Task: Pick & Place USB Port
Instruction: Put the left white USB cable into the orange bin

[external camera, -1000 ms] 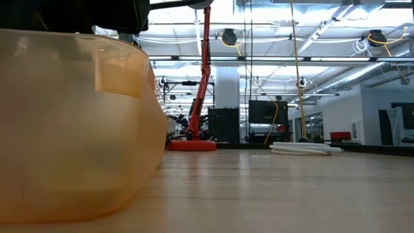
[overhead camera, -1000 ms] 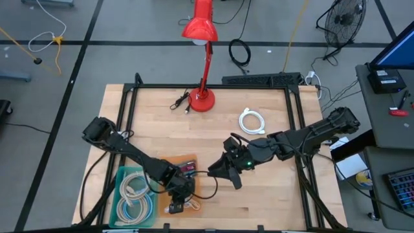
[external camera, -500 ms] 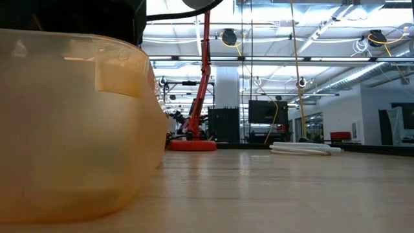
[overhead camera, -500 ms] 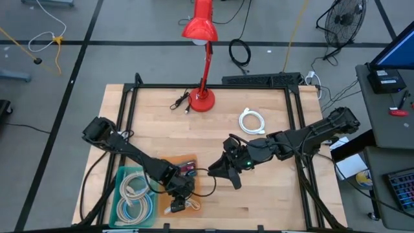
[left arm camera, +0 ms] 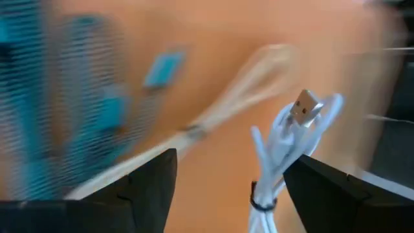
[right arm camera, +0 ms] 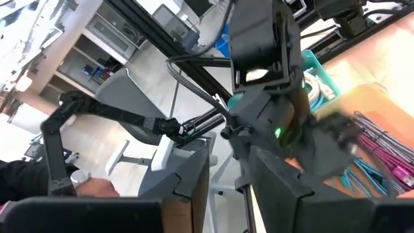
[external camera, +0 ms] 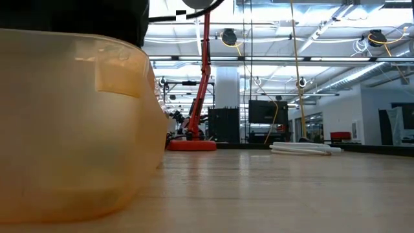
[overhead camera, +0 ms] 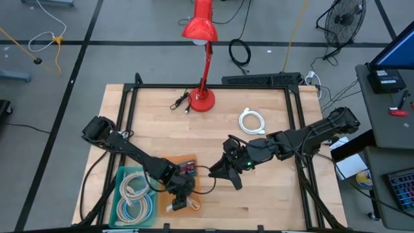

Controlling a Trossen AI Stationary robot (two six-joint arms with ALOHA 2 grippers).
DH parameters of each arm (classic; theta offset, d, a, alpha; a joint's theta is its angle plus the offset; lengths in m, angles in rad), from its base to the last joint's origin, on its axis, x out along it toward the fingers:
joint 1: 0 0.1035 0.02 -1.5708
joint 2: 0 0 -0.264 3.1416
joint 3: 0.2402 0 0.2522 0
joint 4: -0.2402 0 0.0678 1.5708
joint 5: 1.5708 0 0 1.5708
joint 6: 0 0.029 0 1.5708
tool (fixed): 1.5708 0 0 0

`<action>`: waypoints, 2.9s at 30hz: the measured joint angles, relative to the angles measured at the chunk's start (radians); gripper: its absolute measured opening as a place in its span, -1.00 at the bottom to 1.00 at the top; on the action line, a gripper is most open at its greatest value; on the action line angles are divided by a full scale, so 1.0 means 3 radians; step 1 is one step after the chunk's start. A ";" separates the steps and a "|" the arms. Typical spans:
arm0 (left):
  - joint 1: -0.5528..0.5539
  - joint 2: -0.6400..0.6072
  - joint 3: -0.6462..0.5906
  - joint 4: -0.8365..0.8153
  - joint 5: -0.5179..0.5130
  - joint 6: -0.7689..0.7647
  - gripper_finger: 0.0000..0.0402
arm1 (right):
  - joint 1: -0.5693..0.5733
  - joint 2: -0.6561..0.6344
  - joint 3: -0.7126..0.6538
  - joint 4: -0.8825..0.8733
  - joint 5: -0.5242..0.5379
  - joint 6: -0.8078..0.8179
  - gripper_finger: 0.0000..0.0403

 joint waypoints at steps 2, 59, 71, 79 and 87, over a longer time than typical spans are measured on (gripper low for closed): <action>0.0004 -0.0030 -0.0001 -0.0318 -0.0152 0.0000 0.30 | 0.0000 0.0000 0.0000 -0.0037 0.0000 0.0000 -0.50; -0.0087 0.0149 -0.0002 -0.0063 -0.0087 0.0006 -1.00 | 0.0010 0.0000 -0.0003 -0.0127 0.0005 0.0000 -0.50; -0.0128 0.0149 -0.0002 0.0045 -0.0377 -0.0097 -1.00 | 0.0010 0.0000 -0.0002 -0.0128 0.0017 0.0000 -0.50; -0.0015 0.0149 -0.0002 -0.0004 -0.0422 0.0079 -1.00 | 0.0009 0.0000 -0.0001 -0.0129 0.0025 0.0000 -0.50; 0.0057 0.0132 -0.0002 -0.0441 -0.0560 0.0252 -1.00 | 0.0008 0.0000 -0.0001 -0.0130 0.0018 0.0000 -0.50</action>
